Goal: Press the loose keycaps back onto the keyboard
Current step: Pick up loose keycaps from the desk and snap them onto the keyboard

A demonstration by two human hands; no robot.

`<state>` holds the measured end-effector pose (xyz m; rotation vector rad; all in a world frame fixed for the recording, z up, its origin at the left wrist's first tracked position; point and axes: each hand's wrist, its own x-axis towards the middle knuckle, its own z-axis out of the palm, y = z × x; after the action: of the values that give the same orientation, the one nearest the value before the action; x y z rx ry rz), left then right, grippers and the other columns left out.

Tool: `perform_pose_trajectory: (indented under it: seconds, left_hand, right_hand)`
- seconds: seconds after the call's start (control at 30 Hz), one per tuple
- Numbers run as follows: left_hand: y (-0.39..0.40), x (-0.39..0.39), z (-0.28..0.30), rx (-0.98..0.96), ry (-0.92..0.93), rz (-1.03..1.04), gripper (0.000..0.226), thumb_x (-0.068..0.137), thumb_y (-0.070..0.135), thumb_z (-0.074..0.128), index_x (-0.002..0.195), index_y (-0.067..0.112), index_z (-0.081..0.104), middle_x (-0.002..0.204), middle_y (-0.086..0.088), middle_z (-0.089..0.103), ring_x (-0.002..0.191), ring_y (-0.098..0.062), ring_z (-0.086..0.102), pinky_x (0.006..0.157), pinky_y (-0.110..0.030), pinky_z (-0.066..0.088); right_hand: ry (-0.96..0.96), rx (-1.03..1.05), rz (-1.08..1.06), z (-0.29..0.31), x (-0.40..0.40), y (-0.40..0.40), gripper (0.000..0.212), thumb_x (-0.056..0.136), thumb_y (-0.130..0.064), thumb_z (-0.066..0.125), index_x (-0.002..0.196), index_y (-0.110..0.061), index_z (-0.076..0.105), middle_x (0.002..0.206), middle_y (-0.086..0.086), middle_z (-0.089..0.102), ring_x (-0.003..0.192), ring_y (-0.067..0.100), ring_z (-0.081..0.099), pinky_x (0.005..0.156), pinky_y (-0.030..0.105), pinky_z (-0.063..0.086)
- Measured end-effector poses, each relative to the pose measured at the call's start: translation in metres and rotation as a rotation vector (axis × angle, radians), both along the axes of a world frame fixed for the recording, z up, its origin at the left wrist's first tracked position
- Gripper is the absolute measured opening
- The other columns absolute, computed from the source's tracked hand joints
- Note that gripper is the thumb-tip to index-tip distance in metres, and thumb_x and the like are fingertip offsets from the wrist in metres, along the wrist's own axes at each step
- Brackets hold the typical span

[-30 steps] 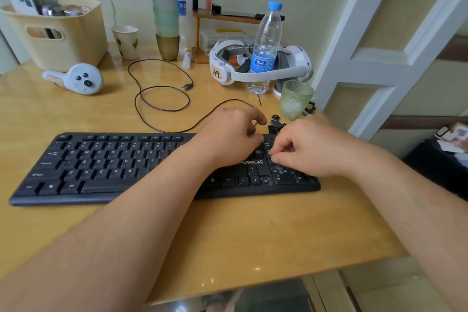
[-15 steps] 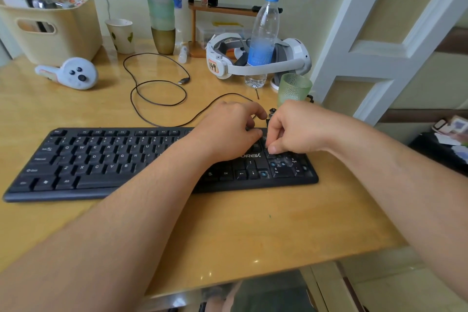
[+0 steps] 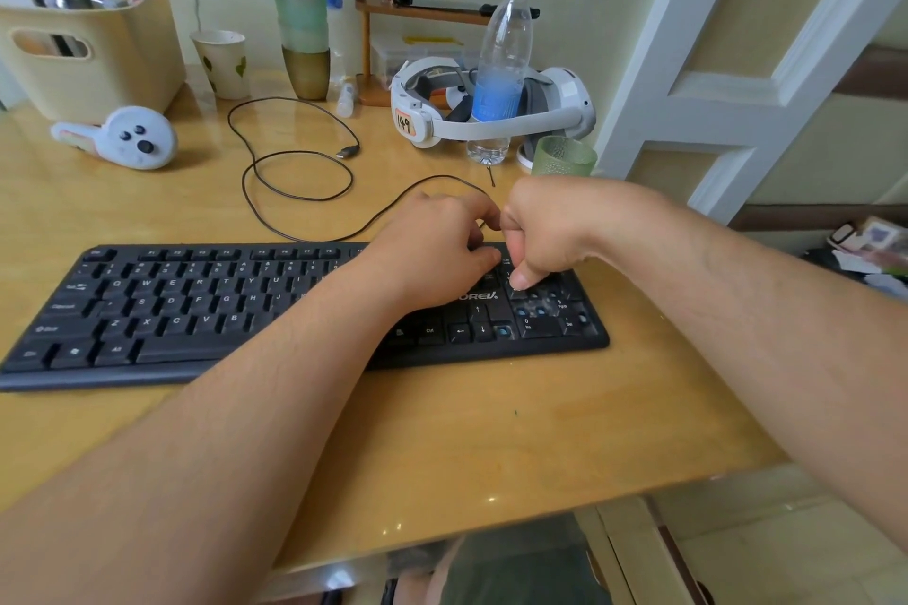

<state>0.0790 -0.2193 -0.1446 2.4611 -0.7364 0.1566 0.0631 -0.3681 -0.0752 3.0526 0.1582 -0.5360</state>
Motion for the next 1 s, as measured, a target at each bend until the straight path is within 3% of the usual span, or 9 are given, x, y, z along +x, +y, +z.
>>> perform_pose_trajectory:
  seconds: [0.13,0.27,0.43,0.7,1.0]
  left_hand:
    - [-0.011,-0.005,-0.006,0.056,-0.052,0.120,0.033,0.087,0.055,0.066,0.115,0.038,0.064,0.107,0.008,0.066,0.113,-0.026,0.051,0.085,-0.037,0.034]
    - [-0.017,-0.006,-0.007,0.078,-0.039,0.202,0.039,0.076,0.061,0.072,0.108,0.042,0.063,0.106,0.011,0.066,0.117,-0.027,0.046,0.088,-0.043,0.035]
    - [-0.018,-0.005,-0.006,0.057,-0.045,0.239,0.038,0.078,0.058,0.073,0.112,0.046,0.062,0.105,0.014,0.066,0.118,-0.026,0.046,0.087,-0.043,0.032]
    - [-0.019,-0.005,-0.006,0.045,-0.005,0.259,0.035,0.077,0.056,0.072,0.108,0.045,0.060,0.102,0.013,0.066,0.116,-0.026,0.046,0.086,-0.044,0.031]
    - [-0.018,-0.005,-0.005,0.027,0.003,0.251,0.031,0.077,0.054,0.072,0.103,0.041,0.061,0.094,0.012,0.064,0.112,-0.025,0.045,0.083,-0.043,0.027]
  right_hand:
    - [-0.016,-0.033,0.019,0.000,-0.003,0.002,0.022,0.084,-0.031,0.085,0.092,-0.017,0.071,0.091,0.000,0.069,0.090,0.020,0.065,0.065,0.027,0.046]
    - [-0.060,-0.002,0.014,-0.002,-0.005,-0.002,0.022,0.080,-0.030,0.088,0.087,-0.018,0.071,0.091,0.000,0.071,0.090,0.021,0.066,0.072,0.032,0.052]
    - [-0.081,0.041,-0.001,-0.004,-0.010,-0.006,0.021,0.081,-0.031,0.088,0.083,-0.021,0.070,0.092,-0.002,0.071,0.091,0.019,0.066,0.068,0.029,0.050]
    - [-0.094,-0.061,0.025,-0.007,-0.013,0.004,0.025,0.083,-0.031,0.086,0.095,-0.017,0.070,0.093,0.002,0.069,0.093,0.024,0.066,0.081,0.037,0.058]
    - [-0.067,-0.154,0.096,-0.004,-0.002,0.013,0.030,0.080,-0.032,0.087,0.095,-0.013,0.069,0.092,0.002,0.069,0.089,0.024,0.067,0.065,0.031,0.049]
